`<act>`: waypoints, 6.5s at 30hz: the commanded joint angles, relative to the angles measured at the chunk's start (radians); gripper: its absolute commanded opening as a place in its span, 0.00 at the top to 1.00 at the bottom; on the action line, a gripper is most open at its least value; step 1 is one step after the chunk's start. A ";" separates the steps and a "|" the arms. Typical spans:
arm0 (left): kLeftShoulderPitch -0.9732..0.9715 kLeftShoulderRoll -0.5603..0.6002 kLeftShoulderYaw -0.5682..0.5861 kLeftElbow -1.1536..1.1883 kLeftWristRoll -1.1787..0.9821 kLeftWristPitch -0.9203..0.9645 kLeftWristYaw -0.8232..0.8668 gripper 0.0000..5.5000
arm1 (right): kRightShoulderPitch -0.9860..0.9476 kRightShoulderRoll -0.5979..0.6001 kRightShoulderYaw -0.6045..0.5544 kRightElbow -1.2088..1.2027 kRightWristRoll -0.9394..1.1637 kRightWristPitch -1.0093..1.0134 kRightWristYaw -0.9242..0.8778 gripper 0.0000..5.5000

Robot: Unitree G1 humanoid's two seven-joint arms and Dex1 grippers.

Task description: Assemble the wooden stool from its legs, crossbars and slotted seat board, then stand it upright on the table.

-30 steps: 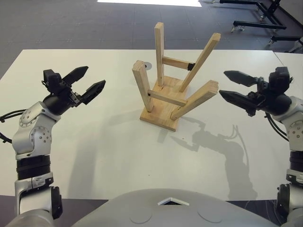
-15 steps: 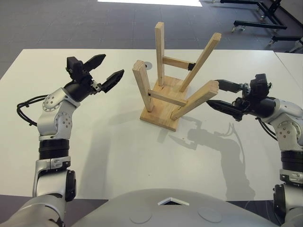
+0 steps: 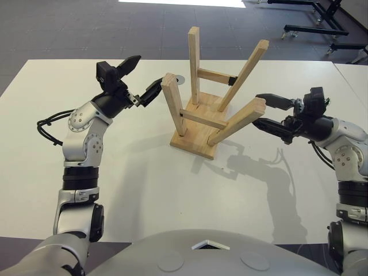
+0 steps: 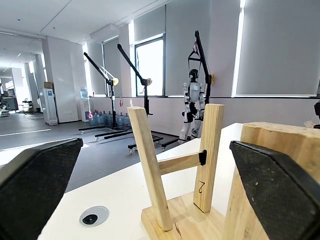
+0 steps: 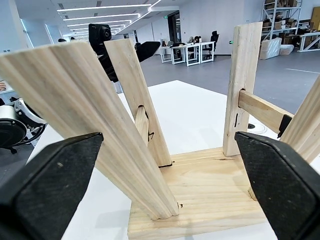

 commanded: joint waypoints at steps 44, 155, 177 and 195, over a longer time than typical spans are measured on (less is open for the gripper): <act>0.042 -0.088 -0.202 -0.024 0.095 0.009 0.002 0.02 | -0.099 0.075 0.103 0.032 -0.129 -0.081 -0.001 0.12; 0.087 0.215 0.464 -0.268 -0.474 0.407 0.354 0.02 | 0.126 0.037 0.116 -0.264 -0.089 0.076 -0.005 0.12; 0.084 0.141 0.293 -0.179 -0.358 0.338 0.242 0.02 | -0.572 0.196 0.169 0.737 -0.327 -0.318 0.172 0.12; 0.399 0.225 0.485 -0.134 -0.235 0.266 0.225 0.02 | 0.129 -0.069 0.269 -0.499 -0.132 0.039 0.167 0.12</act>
